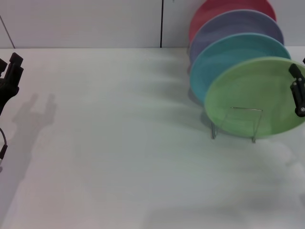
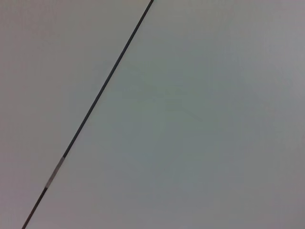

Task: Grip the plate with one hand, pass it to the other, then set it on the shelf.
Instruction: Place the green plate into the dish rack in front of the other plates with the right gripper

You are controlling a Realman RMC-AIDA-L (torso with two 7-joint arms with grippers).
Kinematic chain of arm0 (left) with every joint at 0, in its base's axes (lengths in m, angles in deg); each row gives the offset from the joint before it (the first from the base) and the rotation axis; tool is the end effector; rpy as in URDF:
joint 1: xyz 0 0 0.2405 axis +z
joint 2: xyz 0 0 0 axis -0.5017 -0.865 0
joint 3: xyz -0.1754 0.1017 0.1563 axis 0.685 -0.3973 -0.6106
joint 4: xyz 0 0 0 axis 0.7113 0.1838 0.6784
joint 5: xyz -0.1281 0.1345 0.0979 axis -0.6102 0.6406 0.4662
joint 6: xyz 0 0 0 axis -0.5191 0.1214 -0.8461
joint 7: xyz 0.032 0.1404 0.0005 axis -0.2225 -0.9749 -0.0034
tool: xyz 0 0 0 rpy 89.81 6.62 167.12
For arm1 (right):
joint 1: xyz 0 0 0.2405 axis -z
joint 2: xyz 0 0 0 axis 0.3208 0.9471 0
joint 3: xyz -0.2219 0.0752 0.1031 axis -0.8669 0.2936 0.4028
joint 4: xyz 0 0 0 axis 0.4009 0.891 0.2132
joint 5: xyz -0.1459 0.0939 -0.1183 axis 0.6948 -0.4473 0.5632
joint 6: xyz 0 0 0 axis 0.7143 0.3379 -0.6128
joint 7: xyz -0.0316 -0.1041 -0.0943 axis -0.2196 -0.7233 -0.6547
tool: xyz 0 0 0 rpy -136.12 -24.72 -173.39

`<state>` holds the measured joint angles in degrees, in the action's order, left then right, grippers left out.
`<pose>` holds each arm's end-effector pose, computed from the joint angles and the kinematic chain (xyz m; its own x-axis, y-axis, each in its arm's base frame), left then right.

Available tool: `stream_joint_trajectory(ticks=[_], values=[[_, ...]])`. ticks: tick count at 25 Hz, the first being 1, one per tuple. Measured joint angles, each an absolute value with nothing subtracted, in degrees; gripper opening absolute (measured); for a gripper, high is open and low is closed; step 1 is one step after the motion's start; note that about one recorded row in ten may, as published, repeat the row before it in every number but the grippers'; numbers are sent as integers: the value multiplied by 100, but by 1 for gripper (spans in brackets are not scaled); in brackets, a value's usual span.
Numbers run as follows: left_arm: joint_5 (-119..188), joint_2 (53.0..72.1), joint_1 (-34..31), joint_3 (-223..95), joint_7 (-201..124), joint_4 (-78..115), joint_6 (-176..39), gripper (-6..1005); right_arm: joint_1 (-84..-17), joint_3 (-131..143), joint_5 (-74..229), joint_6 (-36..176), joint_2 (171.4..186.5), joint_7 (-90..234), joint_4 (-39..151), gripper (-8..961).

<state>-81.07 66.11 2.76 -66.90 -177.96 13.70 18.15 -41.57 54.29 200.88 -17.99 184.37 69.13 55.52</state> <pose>-0.3240 0.3237 0.0060 0.2890 -0.0564 0.9557 0.9251 -0.2405 -0.2940 0.3161 0.2774 0.0186 0.8022 0.4126 -0.4315 -0.3388 -0.2804 -0.8981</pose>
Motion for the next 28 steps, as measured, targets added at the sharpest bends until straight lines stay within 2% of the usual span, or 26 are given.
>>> stream_joint_trajectory(ticks=[6,28], values=[[-8112,6601,276,-6685,-17796,1381,1802,514,-4079,5463,20076,-2170,18437,7014,5550,224],[-8092,6603,311,-6685,-17791,1360,1919,514,-4350,5368,20122,-1887,18397,7295,5547,227]])
